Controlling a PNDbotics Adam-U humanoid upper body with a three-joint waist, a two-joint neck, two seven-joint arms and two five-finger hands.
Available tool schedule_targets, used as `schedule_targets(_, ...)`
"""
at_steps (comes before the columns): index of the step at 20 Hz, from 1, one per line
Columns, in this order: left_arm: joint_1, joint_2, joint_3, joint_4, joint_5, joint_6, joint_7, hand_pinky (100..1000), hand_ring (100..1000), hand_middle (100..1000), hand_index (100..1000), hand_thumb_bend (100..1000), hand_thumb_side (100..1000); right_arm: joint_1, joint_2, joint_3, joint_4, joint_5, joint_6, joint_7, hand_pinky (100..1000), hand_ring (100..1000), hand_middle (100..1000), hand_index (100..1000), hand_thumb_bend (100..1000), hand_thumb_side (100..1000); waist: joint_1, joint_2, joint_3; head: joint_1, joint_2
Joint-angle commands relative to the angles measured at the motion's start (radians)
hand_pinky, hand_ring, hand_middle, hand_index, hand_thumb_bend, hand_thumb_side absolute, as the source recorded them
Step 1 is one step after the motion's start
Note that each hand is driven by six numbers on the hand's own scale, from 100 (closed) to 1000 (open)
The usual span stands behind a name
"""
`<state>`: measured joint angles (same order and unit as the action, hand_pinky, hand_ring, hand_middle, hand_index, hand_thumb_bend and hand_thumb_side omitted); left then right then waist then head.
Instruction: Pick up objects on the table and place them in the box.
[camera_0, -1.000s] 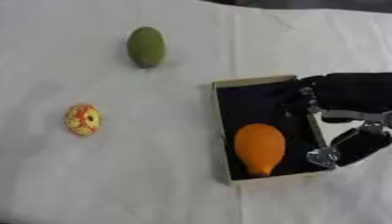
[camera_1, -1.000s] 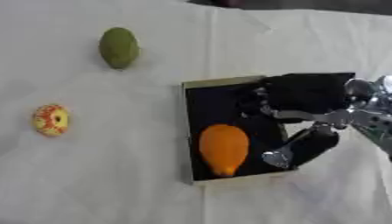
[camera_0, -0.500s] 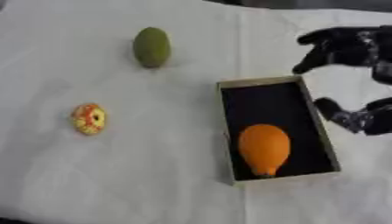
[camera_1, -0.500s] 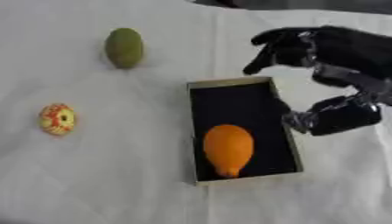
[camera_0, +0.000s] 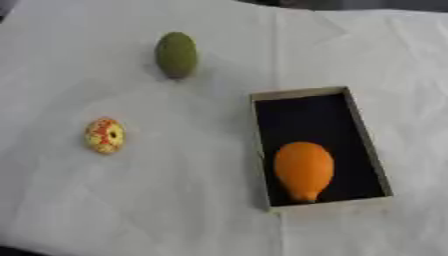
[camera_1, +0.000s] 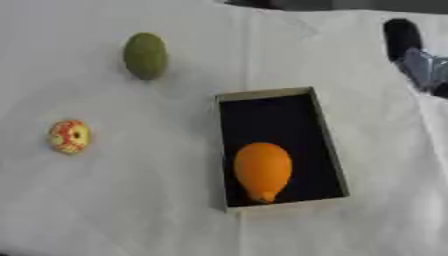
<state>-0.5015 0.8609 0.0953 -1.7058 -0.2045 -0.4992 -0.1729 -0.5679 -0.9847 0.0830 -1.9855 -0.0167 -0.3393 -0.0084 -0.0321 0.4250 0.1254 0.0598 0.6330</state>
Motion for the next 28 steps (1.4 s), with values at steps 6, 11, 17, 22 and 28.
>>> schedule_targets(6, -0.121, 0.184, -0.197, 0.085, -0.243, -0.106, -0.152, 836, 800, 804, 921, 100, 242, 0.031, -0.027, -0.078, -0.014, -0.048, -0.001, -0.076, 880, 928, 648, 813, 100, 358, 0.002, -0.029, -0.017, -0.007, -0.006)
schedule_targets(11, -0.188, 0.165, -0.266, 0.099, -0.273, -0.152, -0.275, 856, 824, 828, 925, 100, 253, 0.042, -0.013, -0.092, -0.014, -0.049, 0.004, -0.081, 880, 927, 645, 811, 100, 366, 0.0, -0.029, -0.022, -0.018, -0.011)
schedule_targets(17, -0.189, 0.175, -0.284, 0.104, -0.264, -0.188, -0.392, 880, 854, 853, 922, 100, 265, 0.053, 0.001, -0.103, -0.014, -0.055, 0.011, -0.086, 882, 928, 642, 808, 100, 403, 0.0, -0.029, -0.022, -0.014, -0.012)
schedule_targets(22, -0.169, 0.191, -0.283, 0.1, -0.28, -0.211, -0.443, 909, 851, 811, 883, 100, 509, 0.059, 0.009, -0.104, -0.014, -0.06, 0.017, -0.08, 883, 929, 638, 806, 100, 424, 0.0, -0.033, -0.018, -0.009, -0.011)
schedule_targets(28, -0.136, 0.191, -0.278, 0.127, -0.258, -0.174, -0.463, 911, 822, 757, 842, 100, 847, 0.063, 0.02, -0.105, -0.014, -0.064, 0.027, -0.068, 885, 930, 635, 804, 100, 448, 0.001, -0.033, -0.015, -0.006, -0.011)
